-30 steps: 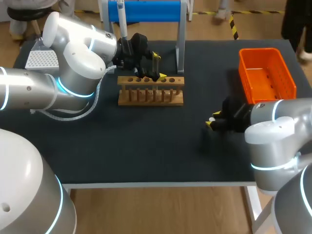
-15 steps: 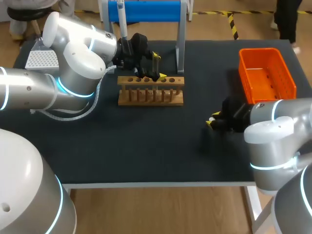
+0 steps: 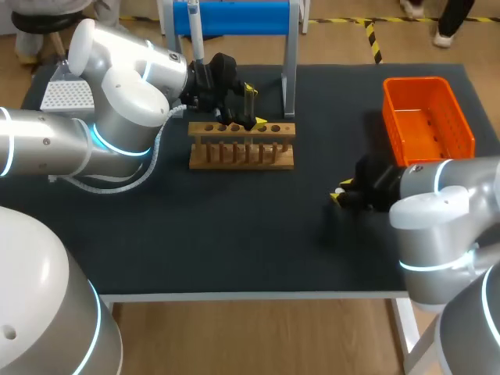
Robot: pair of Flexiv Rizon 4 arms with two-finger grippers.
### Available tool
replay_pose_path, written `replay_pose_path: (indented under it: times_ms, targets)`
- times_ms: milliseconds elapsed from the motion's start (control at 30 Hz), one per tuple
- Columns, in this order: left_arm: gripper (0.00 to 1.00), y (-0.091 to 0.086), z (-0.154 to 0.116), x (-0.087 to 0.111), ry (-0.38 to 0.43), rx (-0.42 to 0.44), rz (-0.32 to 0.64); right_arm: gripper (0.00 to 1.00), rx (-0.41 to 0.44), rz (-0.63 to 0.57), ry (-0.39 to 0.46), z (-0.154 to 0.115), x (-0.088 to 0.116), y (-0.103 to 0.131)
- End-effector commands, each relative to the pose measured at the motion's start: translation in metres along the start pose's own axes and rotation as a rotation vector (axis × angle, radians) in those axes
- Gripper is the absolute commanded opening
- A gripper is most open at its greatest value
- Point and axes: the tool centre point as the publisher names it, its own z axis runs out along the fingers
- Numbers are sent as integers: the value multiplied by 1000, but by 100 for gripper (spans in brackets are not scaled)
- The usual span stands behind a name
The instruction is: Invert the test tube, pick up the pipette, mount the tip to pipette, aspirate from beaker and dispense into the tube, eject the tip, return the pipette, and cap with the stopper.
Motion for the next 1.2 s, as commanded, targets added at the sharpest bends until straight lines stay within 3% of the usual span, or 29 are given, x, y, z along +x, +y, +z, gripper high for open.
replay_pose_path:
  times_ms: [33,700,833,1200]
  targets:
    - [100,0,0,0,1,-2,-1,35,7,1,-1,1,0,1]
    - [100,0,0,0,1,-2,-1,21,14,6,-10,1,-1,0]
    - [100,0,0,0,1,-2,-1,0,15,6,-8,1,-1,0]
    - [100,0,0,0,1,-2,-1,0,16,4,-6,0,-1,1]
